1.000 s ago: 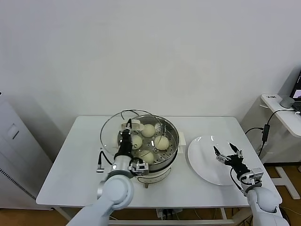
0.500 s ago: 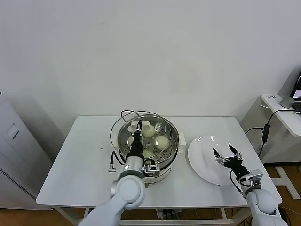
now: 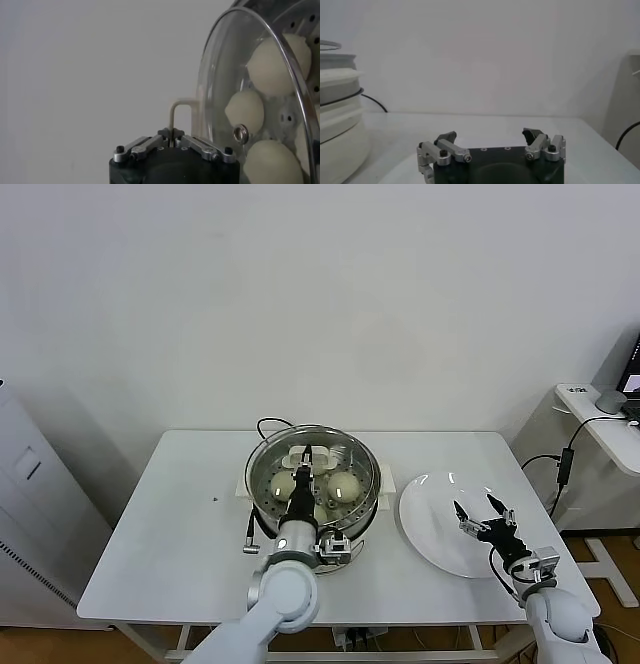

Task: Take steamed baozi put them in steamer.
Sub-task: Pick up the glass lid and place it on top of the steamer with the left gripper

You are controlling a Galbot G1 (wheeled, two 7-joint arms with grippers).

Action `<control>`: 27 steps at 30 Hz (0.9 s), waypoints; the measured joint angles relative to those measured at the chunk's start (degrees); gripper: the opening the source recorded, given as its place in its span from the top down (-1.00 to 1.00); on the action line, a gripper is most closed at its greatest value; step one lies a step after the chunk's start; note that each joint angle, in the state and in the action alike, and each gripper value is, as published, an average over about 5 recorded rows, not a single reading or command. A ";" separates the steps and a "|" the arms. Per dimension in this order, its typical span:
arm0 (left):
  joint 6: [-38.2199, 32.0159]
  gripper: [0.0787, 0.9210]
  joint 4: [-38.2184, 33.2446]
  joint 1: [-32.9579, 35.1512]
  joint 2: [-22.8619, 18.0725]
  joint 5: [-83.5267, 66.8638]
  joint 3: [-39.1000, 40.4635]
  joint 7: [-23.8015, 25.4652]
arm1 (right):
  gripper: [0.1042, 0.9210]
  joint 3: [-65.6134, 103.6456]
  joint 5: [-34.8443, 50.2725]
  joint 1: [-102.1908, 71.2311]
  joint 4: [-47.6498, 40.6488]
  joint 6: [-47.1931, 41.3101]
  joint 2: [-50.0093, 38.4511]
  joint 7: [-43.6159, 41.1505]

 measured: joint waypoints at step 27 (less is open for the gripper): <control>-0.36 0.95 2.89 0.29 -2.08 0.34 0.08 -1.41 | -0.76 1.19 -0.01 -1.42 0.65 0.30 0.31 -0.66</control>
